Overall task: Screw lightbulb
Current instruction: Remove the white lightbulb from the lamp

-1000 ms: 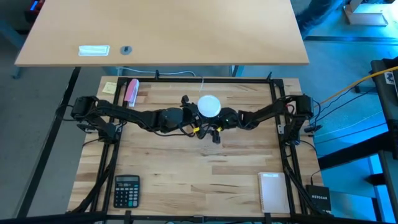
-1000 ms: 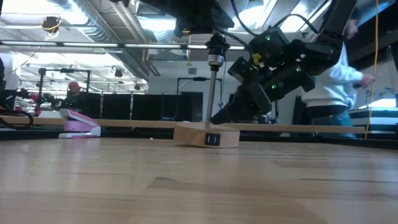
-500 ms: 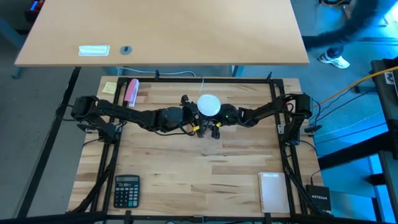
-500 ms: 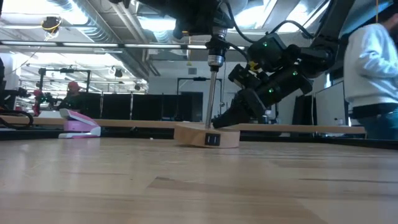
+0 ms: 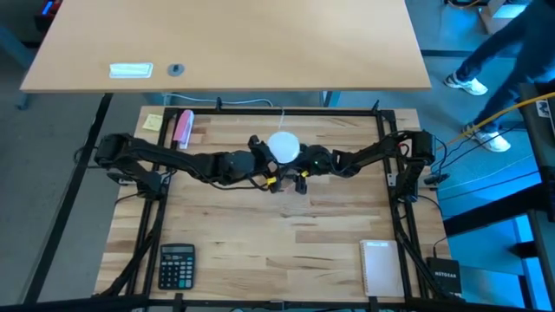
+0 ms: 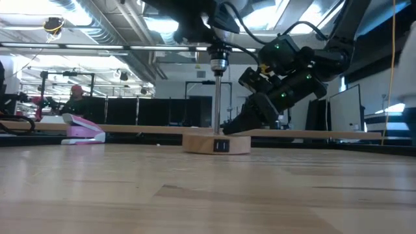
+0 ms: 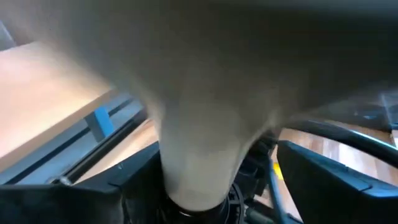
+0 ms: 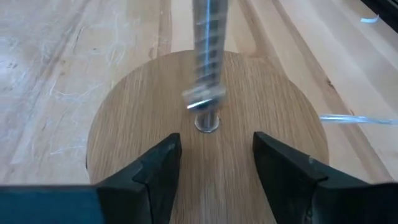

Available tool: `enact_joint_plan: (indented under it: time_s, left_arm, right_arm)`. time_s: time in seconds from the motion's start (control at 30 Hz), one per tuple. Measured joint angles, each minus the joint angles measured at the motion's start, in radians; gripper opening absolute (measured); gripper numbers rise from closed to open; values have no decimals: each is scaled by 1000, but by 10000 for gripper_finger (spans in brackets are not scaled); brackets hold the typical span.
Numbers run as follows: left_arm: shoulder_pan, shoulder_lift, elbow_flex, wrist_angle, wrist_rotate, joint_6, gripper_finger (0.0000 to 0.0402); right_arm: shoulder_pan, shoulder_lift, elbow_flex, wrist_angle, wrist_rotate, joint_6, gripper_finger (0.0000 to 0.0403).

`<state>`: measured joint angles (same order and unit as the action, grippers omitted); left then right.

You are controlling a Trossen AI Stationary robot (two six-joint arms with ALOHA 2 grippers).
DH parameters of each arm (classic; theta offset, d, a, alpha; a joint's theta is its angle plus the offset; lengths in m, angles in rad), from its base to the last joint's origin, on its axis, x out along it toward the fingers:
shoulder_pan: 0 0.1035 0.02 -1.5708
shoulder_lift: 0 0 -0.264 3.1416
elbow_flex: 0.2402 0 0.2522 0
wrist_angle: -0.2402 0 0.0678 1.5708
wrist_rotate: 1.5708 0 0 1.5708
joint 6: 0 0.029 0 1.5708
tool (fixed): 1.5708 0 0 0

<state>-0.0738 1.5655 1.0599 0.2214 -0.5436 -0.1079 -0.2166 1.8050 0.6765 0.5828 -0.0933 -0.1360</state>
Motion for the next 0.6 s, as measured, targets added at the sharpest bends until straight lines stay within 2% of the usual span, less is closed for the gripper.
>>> enact_joint_plan:
  time_s: [0.27, 0.47, 0.6]
  left_arm:
    - [0, -128, 0, -223, -15, -21, 290]
    - [-3, -199, 2, -379, 11, 85, 290]
    - [26, -229, 2, -429, 56, 82, 290]
  right_arm:
    - [3, 0, 3, 0, -7, 0, 205]
    - [-1, 1, -2, -5, -12, 1, 205]
    - [-1, 1, -2, -5, -13, 1, 205]
